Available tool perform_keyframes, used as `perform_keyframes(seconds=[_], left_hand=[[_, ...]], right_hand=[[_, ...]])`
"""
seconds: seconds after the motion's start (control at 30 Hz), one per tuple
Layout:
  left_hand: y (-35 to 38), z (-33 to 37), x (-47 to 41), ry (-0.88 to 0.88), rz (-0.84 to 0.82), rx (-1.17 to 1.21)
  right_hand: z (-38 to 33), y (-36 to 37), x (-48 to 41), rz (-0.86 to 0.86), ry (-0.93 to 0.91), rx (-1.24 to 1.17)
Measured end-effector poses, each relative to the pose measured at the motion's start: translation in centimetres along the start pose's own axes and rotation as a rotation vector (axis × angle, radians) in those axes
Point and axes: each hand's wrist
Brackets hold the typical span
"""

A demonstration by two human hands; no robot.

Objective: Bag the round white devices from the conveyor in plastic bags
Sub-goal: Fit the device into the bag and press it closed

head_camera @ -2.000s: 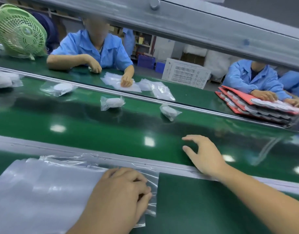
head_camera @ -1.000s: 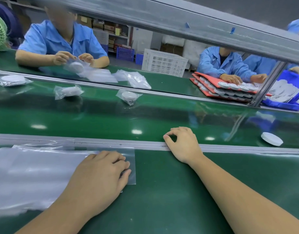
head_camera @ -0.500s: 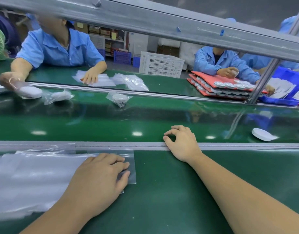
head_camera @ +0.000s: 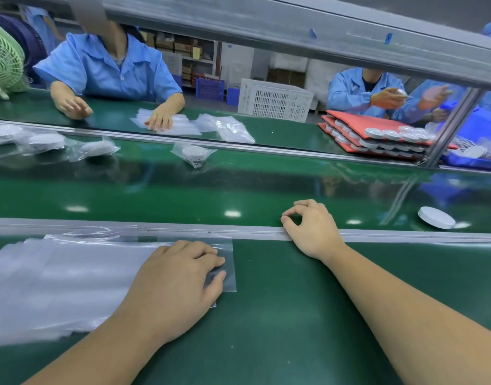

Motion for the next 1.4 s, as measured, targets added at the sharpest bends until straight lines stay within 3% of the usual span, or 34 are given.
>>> perform_keyframes(seconds=[1.4], left_hand=[[0.34, -0.37, -0.12, -0.009, -0.029, 0.018]], right_hand=[[-0.57, -0.41, 0.34, 0.018, 0.014, -0.004]])
Point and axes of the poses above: each hand's wrist, its own x-axis away from the middle knuckle, its own y-axis out of the palm, z = x × y, and after that the axes turned 4 degrees about y, right-handed
